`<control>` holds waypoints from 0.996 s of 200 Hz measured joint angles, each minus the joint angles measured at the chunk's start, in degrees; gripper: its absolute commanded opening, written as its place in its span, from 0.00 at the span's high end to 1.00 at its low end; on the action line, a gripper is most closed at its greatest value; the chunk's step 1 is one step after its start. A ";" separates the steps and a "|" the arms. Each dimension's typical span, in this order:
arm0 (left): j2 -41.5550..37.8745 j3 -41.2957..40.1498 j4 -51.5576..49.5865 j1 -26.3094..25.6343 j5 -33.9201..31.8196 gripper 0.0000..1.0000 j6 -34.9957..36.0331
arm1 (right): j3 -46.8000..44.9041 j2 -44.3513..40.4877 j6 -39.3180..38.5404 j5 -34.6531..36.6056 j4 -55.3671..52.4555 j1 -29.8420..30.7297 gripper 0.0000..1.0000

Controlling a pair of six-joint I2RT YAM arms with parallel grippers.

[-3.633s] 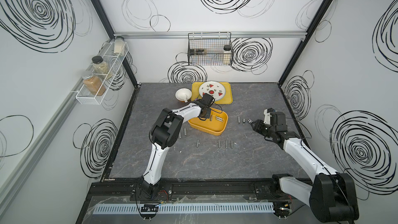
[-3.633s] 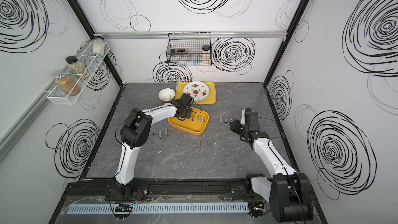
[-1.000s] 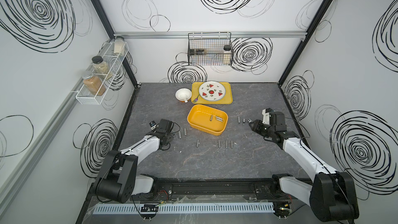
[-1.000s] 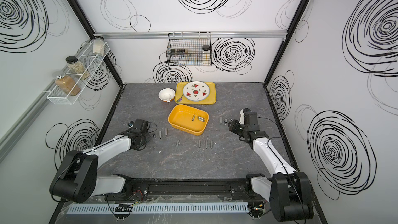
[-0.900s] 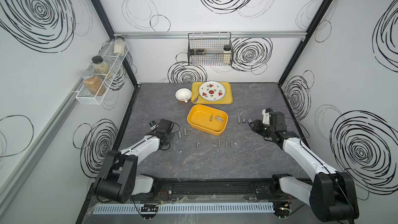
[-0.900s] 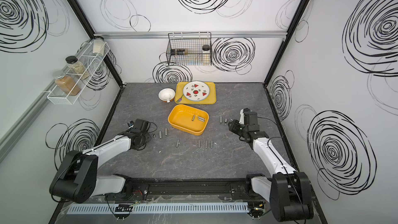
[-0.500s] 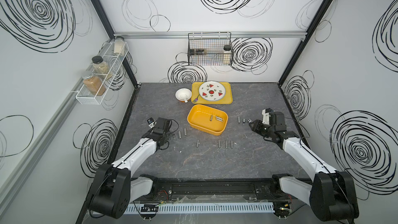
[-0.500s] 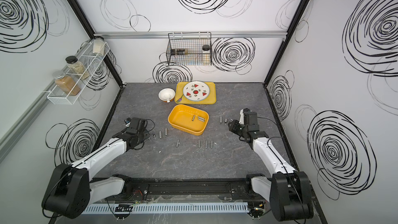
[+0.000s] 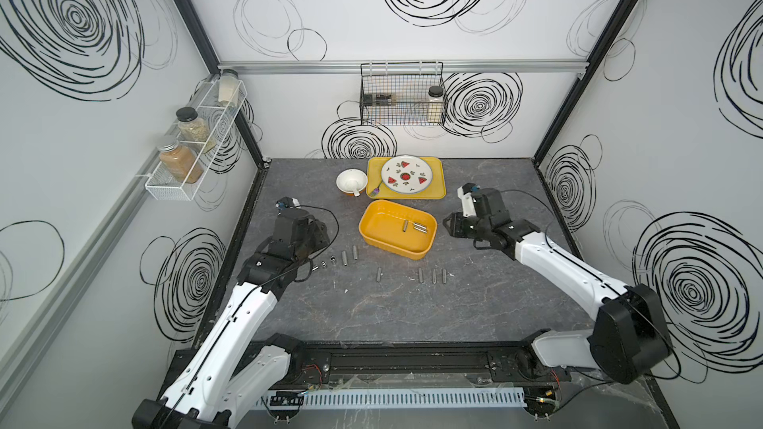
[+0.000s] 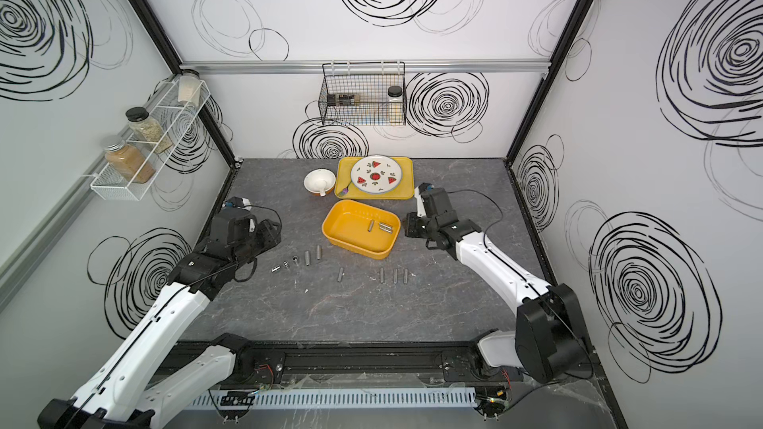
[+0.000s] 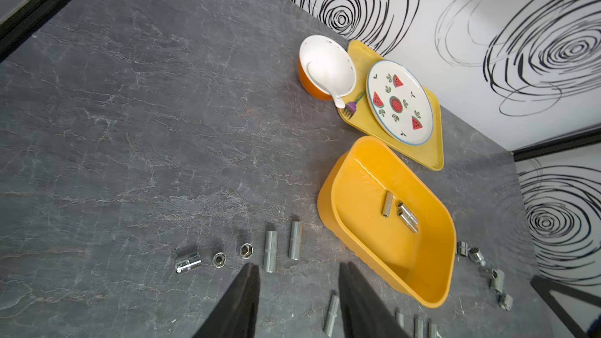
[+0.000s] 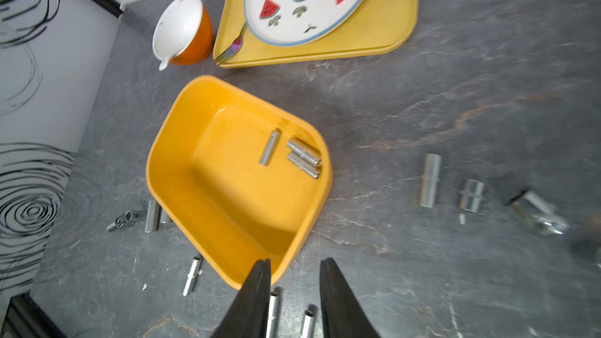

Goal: Take out the socket from the storage box
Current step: Place the socket head at the center of the board, then pick up the socket head from the storage box.

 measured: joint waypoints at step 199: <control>-0.98 -2.19 0.17 2.58 11.85 0.52 5.90 | 31.52 39.52 -10.99 12.35 -16.61 7.08 0.74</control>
